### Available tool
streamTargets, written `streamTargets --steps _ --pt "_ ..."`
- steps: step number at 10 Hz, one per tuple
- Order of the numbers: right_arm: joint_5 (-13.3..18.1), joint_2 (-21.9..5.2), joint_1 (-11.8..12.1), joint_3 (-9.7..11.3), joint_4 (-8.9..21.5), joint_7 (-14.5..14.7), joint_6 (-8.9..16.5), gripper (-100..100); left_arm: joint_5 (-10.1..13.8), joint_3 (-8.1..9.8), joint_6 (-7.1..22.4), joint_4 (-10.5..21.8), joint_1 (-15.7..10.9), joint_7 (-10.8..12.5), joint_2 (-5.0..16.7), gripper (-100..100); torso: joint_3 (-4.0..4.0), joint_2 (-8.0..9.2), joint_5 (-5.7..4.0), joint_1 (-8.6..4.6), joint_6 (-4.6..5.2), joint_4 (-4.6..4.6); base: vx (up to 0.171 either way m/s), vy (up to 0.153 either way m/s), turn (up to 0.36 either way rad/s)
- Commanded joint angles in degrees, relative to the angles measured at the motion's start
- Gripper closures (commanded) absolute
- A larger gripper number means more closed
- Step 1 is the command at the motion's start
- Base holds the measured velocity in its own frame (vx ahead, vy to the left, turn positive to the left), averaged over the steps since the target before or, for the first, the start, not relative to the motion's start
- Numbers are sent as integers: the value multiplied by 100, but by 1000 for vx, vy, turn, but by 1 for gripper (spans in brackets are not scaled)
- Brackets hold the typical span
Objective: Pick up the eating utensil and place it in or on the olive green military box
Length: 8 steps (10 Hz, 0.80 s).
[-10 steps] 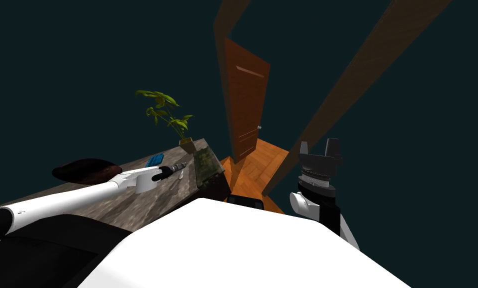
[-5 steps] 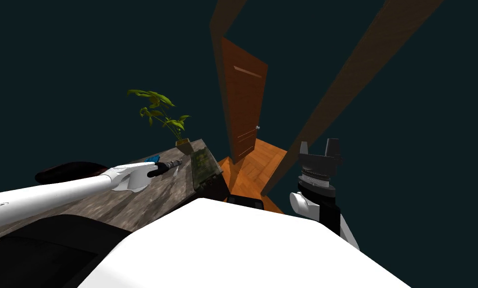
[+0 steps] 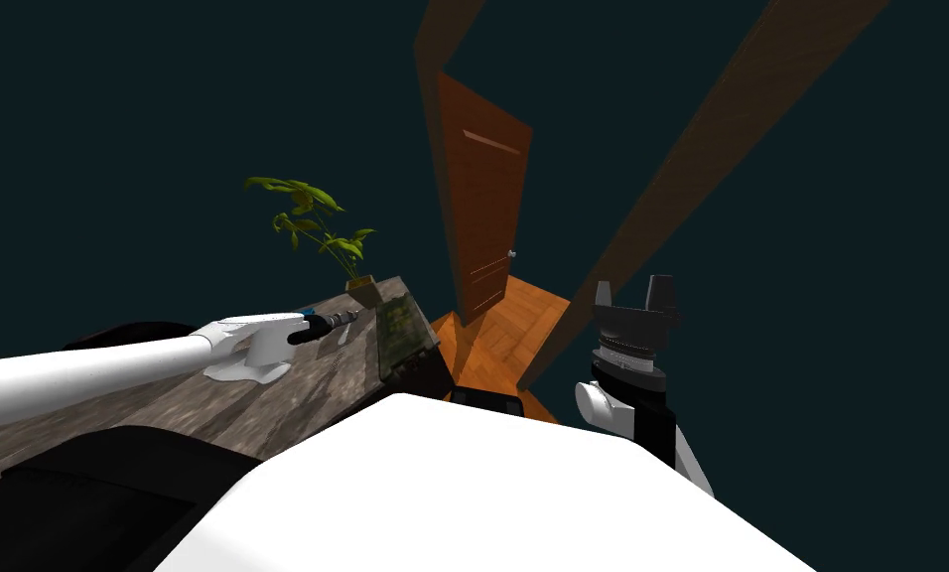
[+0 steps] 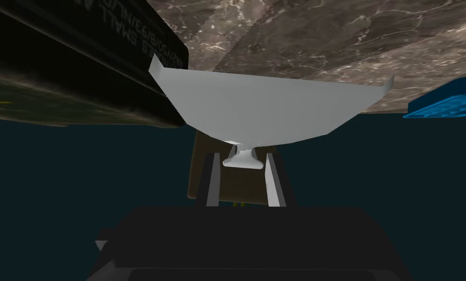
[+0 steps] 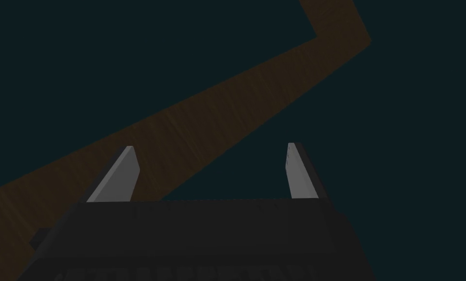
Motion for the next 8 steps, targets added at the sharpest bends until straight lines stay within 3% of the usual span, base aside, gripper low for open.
streamTargets --steps 1,8 --pt "0 0 0 0 0 0 0 0 56 70 81 -244 46 95 140 100 0 0 0 0 0 0 42 -48 77" --pt "0 0 0 0 0 0 0 0 368 196 253 -1221 108 281 530 100 0 -3 6 -6 -6 2 45 -65 82"
